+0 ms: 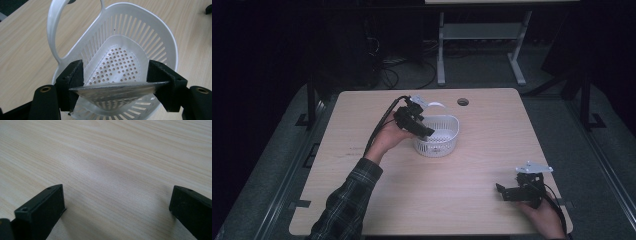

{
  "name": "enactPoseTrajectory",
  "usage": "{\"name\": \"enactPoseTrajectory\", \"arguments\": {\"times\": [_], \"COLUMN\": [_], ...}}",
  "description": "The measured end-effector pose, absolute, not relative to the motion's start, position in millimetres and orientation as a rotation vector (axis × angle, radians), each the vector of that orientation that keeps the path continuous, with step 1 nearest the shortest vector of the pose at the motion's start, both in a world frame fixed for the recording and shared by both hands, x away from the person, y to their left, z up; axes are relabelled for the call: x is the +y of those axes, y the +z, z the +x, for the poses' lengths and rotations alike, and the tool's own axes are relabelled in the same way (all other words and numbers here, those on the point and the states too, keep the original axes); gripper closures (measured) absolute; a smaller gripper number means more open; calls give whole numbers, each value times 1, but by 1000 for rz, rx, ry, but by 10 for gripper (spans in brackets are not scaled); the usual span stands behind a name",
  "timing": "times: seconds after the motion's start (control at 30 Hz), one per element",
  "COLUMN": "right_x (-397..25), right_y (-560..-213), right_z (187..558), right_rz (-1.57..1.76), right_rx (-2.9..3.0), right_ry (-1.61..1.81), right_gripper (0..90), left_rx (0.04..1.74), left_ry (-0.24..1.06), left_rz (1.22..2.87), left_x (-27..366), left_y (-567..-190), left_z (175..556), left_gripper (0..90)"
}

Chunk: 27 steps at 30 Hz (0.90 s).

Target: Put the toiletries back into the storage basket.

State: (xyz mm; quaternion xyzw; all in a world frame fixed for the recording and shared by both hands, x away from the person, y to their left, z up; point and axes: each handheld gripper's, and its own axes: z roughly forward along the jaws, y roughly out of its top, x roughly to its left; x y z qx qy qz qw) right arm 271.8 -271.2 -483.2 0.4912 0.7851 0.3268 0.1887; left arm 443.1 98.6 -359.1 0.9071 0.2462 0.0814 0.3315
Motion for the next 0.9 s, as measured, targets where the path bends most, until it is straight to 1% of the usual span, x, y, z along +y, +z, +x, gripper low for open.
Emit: {"name": "enactPoseTrajectory", "arguments": {"times": [0.2, 0.4, 0.6, 0.9], "right_x": [-271, -271, -271, -271], "right_y": [-483, -483, -483, -483], "right_z": [272, 272, 272, 272], "right_rz": [1382, 1381, 1382, 1381], "right_rx": [2208, 2208, 2208, 2208], "right_ry": [919, 919, 919, 919], "right_gripper": [0, 0, 0, 0], "left_rx": [633, 639, 637, 624], "left_ry": [204, 208, 205, 231], "left_rz": [2359, 2335, 2312, 2291], "left_x": [100, 107, 115, 130], "left_y": [-360, -352, -346, -339], "left_z": [442, 438, 432, 420], "left_gripper": [286, 187, 147, 143]}}
